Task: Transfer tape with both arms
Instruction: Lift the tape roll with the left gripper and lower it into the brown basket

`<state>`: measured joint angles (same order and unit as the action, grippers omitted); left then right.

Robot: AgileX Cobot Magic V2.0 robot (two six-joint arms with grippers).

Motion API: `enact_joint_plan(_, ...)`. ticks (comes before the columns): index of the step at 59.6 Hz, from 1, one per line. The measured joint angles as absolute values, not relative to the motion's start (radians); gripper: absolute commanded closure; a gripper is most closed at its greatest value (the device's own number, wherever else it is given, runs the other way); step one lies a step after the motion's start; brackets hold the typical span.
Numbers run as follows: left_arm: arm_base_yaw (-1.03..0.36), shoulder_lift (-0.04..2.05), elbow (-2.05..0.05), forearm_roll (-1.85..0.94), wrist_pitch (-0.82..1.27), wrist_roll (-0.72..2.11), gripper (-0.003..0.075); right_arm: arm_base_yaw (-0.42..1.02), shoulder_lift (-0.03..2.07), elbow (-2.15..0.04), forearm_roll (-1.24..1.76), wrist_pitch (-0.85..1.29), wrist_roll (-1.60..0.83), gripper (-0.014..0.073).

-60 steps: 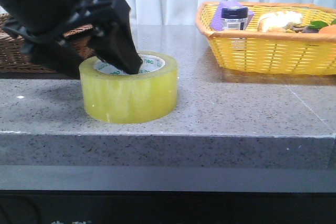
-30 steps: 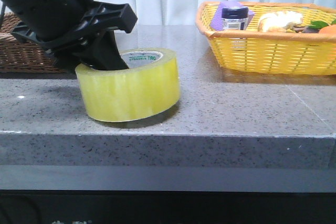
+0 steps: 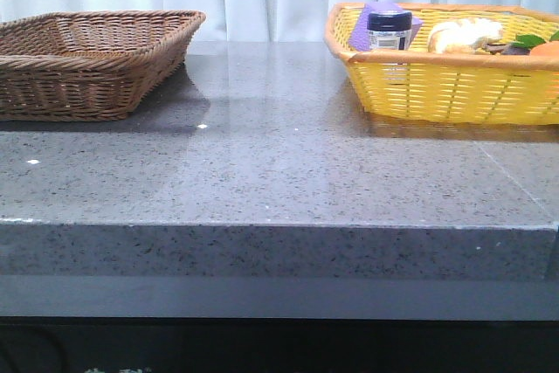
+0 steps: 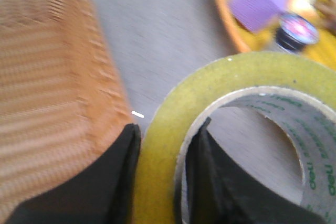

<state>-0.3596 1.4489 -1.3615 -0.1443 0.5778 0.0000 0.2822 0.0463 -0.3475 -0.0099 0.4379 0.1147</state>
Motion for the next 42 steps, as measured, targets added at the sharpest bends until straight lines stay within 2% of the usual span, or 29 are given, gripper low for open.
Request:
enact_joint_plan(14, -0.159, 1.547, -1.383, -0.132, 0.541, 0.0, 0.0707, 0.282, 0.046, -0.348, -0.01, 0.438, 0.115, 0.0683)
enact_joint_plan(31, -0.069, 1.699, -1.383, -0.13, 0.533, 0.0, 0.0701, 0.282, 0.046, -0.348, -0.01, 0.438, 0.115, 0.0683)
enact_joint_plan(36, -0.065, 1.728, -1.383, -0.13, 0.533, 0.0, 0.064, 0.282, 0.046, -0.348, -0.01, 0.438, 0.115, 0.0683)
enact_joint_plan(42, -0.065, 1.749, -1.383, -0.13, 0.533, 0.0, 0.048, 0.282, 0.046, -0.348, -0.01, 0.438, 0.115, 0.0683)
